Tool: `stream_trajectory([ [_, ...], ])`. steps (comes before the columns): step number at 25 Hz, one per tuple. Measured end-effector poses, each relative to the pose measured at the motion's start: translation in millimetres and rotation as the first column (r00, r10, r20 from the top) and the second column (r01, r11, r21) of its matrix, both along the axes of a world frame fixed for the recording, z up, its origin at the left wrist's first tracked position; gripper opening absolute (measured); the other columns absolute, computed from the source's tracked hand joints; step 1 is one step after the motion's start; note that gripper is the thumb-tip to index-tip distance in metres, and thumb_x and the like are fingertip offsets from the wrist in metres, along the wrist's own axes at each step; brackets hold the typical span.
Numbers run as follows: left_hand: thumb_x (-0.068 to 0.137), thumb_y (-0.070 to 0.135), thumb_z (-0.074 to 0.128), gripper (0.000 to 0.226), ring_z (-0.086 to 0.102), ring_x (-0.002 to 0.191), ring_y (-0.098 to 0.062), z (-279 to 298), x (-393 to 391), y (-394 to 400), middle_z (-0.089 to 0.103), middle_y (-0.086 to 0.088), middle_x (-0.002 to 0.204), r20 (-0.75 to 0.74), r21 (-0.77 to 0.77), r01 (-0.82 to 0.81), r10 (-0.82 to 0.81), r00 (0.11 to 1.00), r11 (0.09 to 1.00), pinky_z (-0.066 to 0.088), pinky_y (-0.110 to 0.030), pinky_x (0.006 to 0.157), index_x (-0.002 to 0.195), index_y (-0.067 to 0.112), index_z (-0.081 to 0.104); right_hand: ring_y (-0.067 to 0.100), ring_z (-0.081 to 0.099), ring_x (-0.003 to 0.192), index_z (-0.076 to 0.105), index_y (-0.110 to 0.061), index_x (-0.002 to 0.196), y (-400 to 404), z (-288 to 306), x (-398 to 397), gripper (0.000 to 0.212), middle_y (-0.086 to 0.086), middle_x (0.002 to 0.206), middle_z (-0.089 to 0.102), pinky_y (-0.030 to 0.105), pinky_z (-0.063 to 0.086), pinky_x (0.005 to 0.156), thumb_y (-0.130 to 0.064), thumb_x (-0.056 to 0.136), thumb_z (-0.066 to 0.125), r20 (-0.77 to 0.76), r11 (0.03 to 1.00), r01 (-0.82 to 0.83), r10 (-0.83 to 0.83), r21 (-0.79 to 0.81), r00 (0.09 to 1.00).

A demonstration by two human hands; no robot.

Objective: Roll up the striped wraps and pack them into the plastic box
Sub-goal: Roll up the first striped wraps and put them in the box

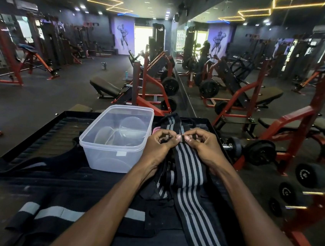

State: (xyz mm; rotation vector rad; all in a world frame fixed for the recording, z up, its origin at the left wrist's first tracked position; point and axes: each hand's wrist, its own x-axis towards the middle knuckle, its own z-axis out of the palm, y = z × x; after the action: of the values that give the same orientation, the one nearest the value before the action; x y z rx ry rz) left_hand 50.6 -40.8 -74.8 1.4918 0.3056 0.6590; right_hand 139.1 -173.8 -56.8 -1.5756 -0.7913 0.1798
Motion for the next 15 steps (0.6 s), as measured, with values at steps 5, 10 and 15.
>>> stream_trajectory([
  [5,0.087,0.017,0.078,0.011,0.064,0.086,0.005,-0.3,0.0,2.5,0.066,0.041,0.072,-0.029,0.035,0.034,-0.033,0.999,0.999,0.049,-0.015,0.082,0.095,0.011,0.077,0.001,0.067,0.081,0.073,-0.001,0.097,-3.3,3.8,-4.3,0.011,-0.001,0.09,0.072,0.012,0.051,0.071,0.0,0.089,0.065,-0.178,0.998,-0.04,0.048,0.044,0.983],
  [10,0.073,0.026,0.089,0.027,0.071,0.102,-0.014,-3.3,2.1,2.3,0.075,0.0,0.103,0.023,-0.045,-0.04,0.041,0.999,0.998,0.055,-0.029,0.093,0.094,0.019,0.072,0.011,0.068,0.085,0.071,0.005,0.1,-1.4,3.4,-4.6,0.014,0.007,0.093,0.072,0.019,0.054,0.075,-0.004,0.092,0.063,-0.224,0.996,-0.008,0.027,0.085,0.974],
  [15,0.083,0.029,0.082,0.046,0.073,0.108,-0.027,-1.4,2.9,-1.1,0.075,-0.016,0.114,-0.013,-0.325,0.127,-0.139,0.99,0.937,0.056,-0.043,0.098,0.119,0.005,0.067,-0.002,0.068,0.077,0.068,0.005,0.103,-2.1,3.6,-4.5,0.015,0.001,0.09,0.071,0.012,0.052,0.068,0.005,0.09,0.061,-0.236,0.995,-0.023,0.044,0.094,0.971],
])
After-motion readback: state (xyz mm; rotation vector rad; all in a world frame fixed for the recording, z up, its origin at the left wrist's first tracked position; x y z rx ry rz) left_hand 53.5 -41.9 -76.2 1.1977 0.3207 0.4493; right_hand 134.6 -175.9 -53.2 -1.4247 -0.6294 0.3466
